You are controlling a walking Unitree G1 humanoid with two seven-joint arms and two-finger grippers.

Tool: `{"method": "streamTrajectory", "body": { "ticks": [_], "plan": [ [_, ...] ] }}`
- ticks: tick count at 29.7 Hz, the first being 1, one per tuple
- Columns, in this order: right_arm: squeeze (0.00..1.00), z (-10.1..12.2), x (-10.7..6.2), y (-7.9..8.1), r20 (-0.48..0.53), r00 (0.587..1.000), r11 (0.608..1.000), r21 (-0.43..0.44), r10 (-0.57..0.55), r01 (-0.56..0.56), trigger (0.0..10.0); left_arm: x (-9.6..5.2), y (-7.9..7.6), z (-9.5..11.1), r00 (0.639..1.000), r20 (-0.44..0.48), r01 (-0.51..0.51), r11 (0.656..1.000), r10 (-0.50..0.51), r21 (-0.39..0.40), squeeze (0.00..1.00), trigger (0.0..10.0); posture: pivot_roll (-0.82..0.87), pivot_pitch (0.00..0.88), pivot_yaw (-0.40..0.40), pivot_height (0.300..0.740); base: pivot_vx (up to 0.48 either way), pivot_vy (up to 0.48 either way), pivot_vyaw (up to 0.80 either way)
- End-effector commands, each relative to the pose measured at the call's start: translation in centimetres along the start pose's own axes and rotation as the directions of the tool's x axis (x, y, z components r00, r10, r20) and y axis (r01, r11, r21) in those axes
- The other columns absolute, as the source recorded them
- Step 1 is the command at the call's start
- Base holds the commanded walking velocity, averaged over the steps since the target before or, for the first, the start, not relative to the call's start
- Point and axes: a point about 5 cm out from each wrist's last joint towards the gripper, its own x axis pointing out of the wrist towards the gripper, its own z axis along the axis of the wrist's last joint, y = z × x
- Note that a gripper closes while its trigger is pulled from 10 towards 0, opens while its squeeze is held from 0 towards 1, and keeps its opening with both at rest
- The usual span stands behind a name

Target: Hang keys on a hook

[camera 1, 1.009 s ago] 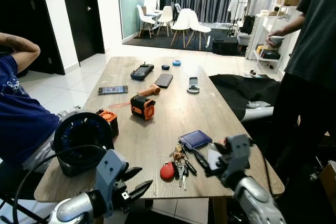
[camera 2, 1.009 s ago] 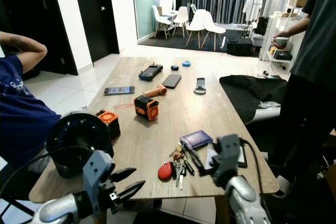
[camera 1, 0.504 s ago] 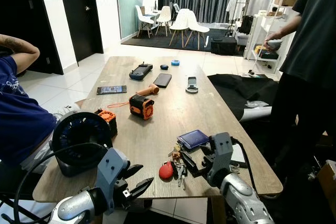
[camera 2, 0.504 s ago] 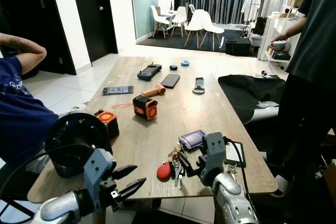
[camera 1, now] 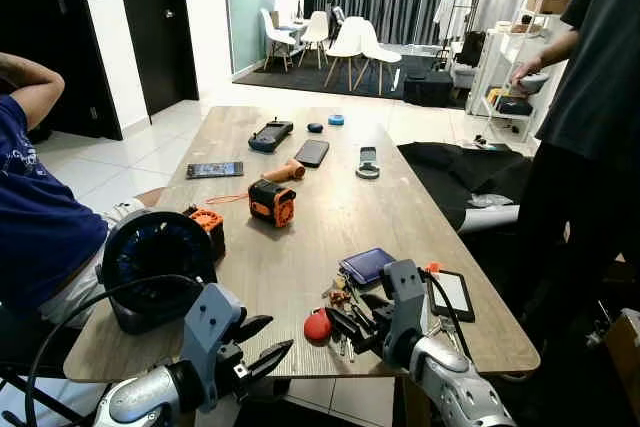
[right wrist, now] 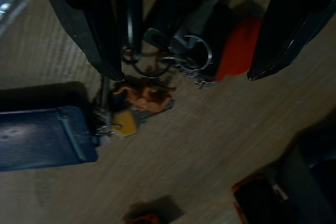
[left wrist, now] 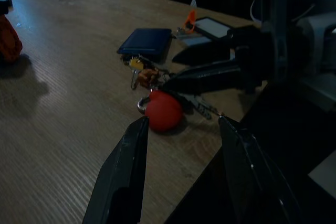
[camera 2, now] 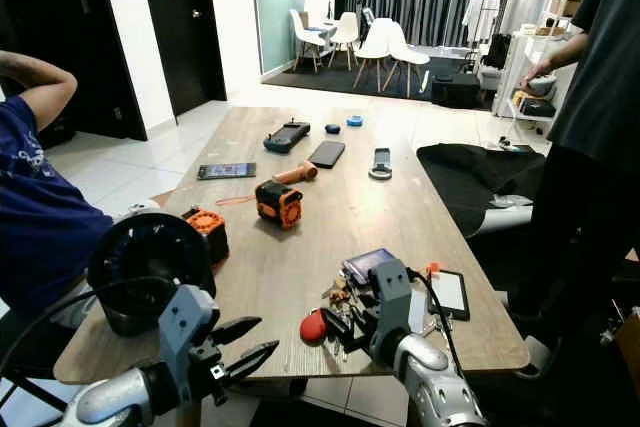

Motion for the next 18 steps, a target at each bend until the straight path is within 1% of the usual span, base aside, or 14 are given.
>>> {"method": "streamTrajectory", "body": {
  "ticks": [1, 2, 3, 4, 6, 13, 14, 18],
  "plan": [
    [0.00, 0.4, 0.1, 0.3, -0.003, 1.000, 1.000, 0.008, 0.025, -0.025, 10.0, 0.0, -0.4, 0.5, 0.999, 0.033, 0.017, 0.999, -0.015, -0.040, 0.00, 10.0, 0.09, 0.029, -0.034, 0.740, 0.000, 0.000, 0.00],
    [0.00, 0.4, 0.0, 0.4, -0.007, 0.999, 0.999, 0.013, 0.031, -0.031, 10.0, 0.0, -0.6, 0.7, 0.998, 0.047, 0.035, 0.997, -0.032, -0.069, 0.00, 10.0, 0.09, 0.031, -0.033, 0.740, 0.000, 0.000, 0.00],
    [0.00, 0.4, 0.0, 0.4, -0.007, 0.999, 0.999, 0.013, 0.031, -0.031, 10.0, 0.0, -0.6, 0.7, 0.998, 0.047, 0.035, 0.997, -0.032, -0.069, 0.00, 10.0, 0.09, 0.031, -0.033, 0.740, 0.000, 0.000, 0.00],
    [0.00, 0.4, -0.3, 0.5, -0.022, 0.999, 0.999, 0.014, 0.040, -0.040, 10.0, 0.0, -1.0, 1.0, 0.996, 0.071, 0.067, 0.991, -0.059, -0.119, 0.00, 10.0, 0.09, 0.030, -0.033, 0.740, 0.000, 0.000, 0.00],
    [0.00, 0.4, -0.4, 0.5, -0.027, 0.999, 0.999, 0.014, 0.042, -0.042, 10.0, 0.0, -1.1, 1.0, 0.995, 0.076, 0.074, 0.989, -0.065, -0.129, 0.00, 10.0, 0.09, 0.030, -0.033, 0.740, 0.000, 0.000, 0.00],
    [0.00, -0.3, -1.0, 0.6, -0.077, 0.996, 0.999, 0.001, 0.044, -0.044, 10.0, 0.4, -1.4, 0.7, 0.996, 0.065, 0.066, 0.991, -0.058, -0.117, 0.00, 10.0, 0.08, 0.030, -0.030, 0.740, 0.000, 0.000, 0.00],
    [0.00, -0.7, -1.2, 0.8, -0.100, 0.994, 0.999, -0.005, 0.047, -0.048, 10.0, 0.8, -1.3, 0.3, 0.998, 0.064, 0.021, 0.995, -0.015, -0.093, 0.00, 10.0, 0.07, 0.031, -0.027, 0.740, 0.000, 0.000, 0.00],
    [0.00, -0.9, -1.3, 0.9, -0.118, 0.992, 0.999, -0.008, 0.049, -0.050, 10.0, 1.1, -1.2, 0.1, 0.997, 0.069, -0.015, 0.997, 0.021, -0.082, 0.00, 10.0, 0.07, 0.031, -0.027, 0.740, 0.000, 0.000, 0.00]
  ]
}}
